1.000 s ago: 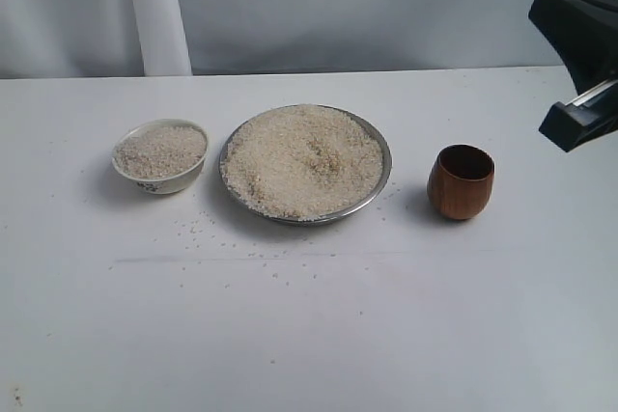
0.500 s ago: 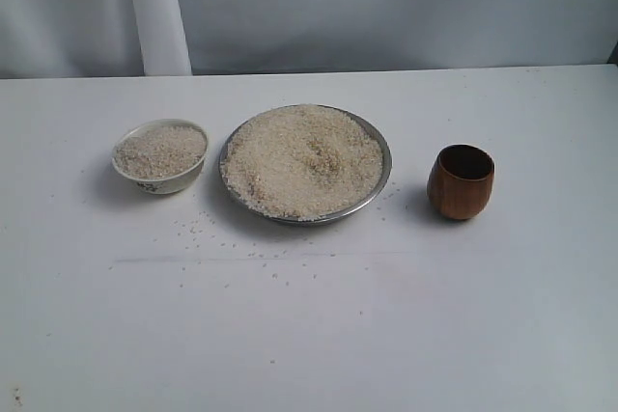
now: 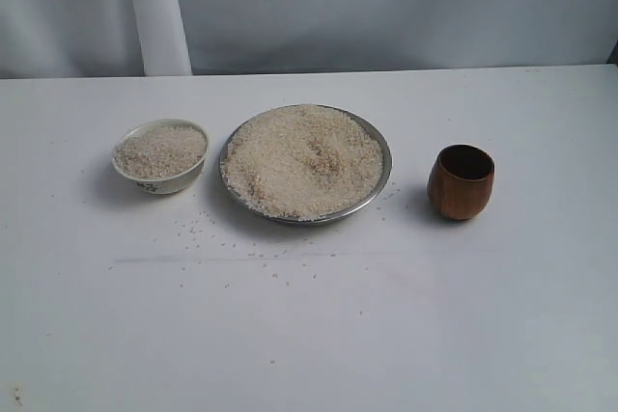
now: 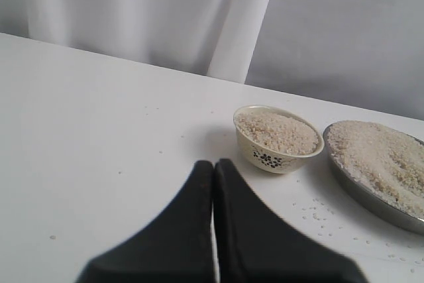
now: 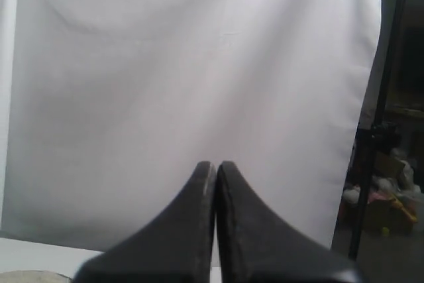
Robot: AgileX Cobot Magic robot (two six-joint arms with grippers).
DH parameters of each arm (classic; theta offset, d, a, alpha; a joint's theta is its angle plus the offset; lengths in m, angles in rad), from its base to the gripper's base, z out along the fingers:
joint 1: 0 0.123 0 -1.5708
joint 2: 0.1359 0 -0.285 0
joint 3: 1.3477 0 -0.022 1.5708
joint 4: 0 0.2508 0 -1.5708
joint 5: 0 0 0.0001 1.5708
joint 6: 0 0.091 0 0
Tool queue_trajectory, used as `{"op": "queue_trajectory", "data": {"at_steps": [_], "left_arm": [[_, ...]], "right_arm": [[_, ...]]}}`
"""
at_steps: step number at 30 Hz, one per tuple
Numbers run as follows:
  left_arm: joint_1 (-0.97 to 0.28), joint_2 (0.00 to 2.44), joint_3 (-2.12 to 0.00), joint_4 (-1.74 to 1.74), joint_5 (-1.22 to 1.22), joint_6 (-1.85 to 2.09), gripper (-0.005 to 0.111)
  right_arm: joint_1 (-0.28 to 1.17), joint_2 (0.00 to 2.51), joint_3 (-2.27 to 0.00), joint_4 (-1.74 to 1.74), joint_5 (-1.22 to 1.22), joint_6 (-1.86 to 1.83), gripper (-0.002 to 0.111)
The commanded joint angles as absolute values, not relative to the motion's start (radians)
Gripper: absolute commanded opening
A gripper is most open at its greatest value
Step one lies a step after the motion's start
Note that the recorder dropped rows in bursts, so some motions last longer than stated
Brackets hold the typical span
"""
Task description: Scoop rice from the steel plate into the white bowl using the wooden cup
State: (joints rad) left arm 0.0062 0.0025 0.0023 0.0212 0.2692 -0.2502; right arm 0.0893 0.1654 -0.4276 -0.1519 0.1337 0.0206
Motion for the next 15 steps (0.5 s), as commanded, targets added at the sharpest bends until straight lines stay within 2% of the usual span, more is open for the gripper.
{"op": "queue_trajectory", "data": {"at_steps": [1, 6, 15], "left_arm": [[0.000, 0.000, 0.000, 0.018, 0.266, -0.254, 0.000], [0.000, 0.000, 0.000, 0.018, 0.266, -0.254, 0.000], [0.000, 0.000, 0.000, 0.018, 0.266, -0.254, 0.000]], "right_arm": [[0.034, 0.138, -0.411, -0.105, 0.185, -0.015, 0.000], [-0.058, 0.055, -0.263, -0.061, 0.143, -0.015, 0.000], [-0.059, 0.000, -0.040, -0.008, 0.039, -0.012, 0.000]]}}
